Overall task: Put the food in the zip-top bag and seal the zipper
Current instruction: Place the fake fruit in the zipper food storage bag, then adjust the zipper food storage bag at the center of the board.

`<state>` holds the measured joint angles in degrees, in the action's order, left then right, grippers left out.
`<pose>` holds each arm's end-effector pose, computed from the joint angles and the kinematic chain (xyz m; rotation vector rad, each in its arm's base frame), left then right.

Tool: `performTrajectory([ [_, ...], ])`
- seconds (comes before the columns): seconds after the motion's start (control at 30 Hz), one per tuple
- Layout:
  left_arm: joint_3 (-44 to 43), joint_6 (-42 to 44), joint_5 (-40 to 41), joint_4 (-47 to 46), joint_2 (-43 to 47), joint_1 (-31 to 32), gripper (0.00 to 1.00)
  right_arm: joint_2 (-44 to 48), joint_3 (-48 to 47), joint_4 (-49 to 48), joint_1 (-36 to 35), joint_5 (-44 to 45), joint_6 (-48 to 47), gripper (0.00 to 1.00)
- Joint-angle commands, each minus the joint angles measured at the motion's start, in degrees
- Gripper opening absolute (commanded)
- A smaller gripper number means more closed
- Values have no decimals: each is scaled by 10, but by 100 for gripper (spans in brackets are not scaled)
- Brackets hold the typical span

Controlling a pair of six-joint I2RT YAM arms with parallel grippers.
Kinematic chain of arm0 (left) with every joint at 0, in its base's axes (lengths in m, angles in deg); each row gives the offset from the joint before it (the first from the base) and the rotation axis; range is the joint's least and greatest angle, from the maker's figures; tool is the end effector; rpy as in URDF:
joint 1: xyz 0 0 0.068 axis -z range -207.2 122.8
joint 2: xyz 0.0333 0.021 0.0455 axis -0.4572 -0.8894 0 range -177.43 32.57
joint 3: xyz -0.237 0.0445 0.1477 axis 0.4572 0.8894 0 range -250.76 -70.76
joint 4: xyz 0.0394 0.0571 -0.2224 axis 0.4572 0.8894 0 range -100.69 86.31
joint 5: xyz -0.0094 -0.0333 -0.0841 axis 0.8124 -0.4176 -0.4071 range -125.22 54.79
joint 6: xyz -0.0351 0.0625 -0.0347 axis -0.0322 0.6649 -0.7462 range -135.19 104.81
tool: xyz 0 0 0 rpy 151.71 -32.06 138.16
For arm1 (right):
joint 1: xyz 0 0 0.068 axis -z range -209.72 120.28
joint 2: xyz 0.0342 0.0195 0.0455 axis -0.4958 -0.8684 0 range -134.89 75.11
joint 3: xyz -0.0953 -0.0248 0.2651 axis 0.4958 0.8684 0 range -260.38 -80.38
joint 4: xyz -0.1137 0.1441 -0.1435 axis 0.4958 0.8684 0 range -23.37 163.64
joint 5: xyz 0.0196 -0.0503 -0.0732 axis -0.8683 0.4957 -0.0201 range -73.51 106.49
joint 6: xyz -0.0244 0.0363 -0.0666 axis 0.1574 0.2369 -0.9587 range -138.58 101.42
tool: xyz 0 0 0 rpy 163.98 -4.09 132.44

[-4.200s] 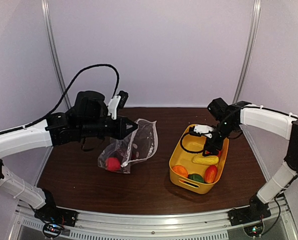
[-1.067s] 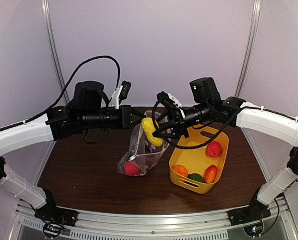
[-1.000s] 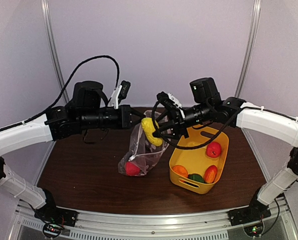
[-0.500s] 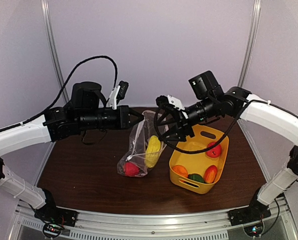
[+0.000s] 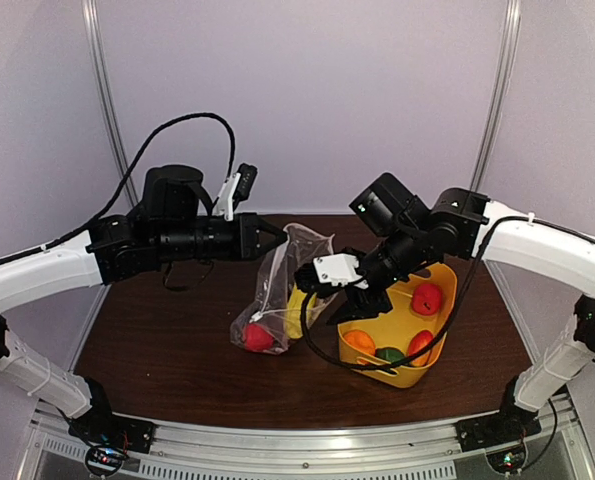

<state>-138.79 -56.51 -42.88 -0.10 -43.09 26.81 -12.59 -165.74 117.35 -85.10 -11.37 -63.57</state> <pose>0.1732 -0.2541 0.3659 0.3317 2.0659 -1.2122 0.1480 0.2705 0.3311 -2.0210 1.4194 0.6823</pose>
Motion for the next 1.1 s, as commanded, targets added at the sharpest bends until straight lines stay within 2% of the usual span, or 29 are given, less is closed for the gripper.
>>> performTrajectory([
  [0.0, 3, 21, 5, -10, -1, 1, 0, -19, -22, -8, -10, 80, 5, 44],
  [0.17, -66, 66, 19, 59, -20, 0, 0, -17, -98, -15, -12, 131, -4, 14],
  [0.23, -121, 94, 35, 109, -29, 0, 0, -19, -143, -11, -12, 145, -12, 6],
  [0.27, -155, 108, 70, 142, -29, 2, 0, -18, -164, -11, -12, 146, -13, 5],
  [0.3, -183, 106, 144, 167, -13, 22, 0, -15, -175, -14, -12, 142, -11, 4],
  [0.37, -110, 168, 295, 59, 55, 105, 0, -12, -173, -19, -13, 119, -6, 4],
  [0.4, -96, 163, 322, 63, 58, 99, 0, -13, -167, -17, -13, 103, -6, 4],
  [0.47, -149, 123, 247, 201, -29, 22, 0, -15, -152, -19, -14, 93, -3, 4],
  [0.5, -186, 120, 202, 279, -64, 2, 0, -17, -150, -15, -14, 89, -8, 5],
  [0.53, -202, 133, 165, 290, -85, -1, 0, -17, -150, -12, -14, 87, -11, 9],
  [0.67, -150, 133, 63, 206, -72, 6, 0, -12, -142, 9, -15, 69, -34, 43],
  [0.77, -136, 131, 67, 182, -56, 6, 0, -14, -127, 34, -24, 74, -65, 58],
  [0.87, -136, 134, 68, 181, -54, 6, 0, -17, -104, 37, -38, 87, -79, 64],
  [1.07, -134, 130, 57, 181, -56, 6, 0, -48, -87, 58, -71, 153, -106, 66],
])
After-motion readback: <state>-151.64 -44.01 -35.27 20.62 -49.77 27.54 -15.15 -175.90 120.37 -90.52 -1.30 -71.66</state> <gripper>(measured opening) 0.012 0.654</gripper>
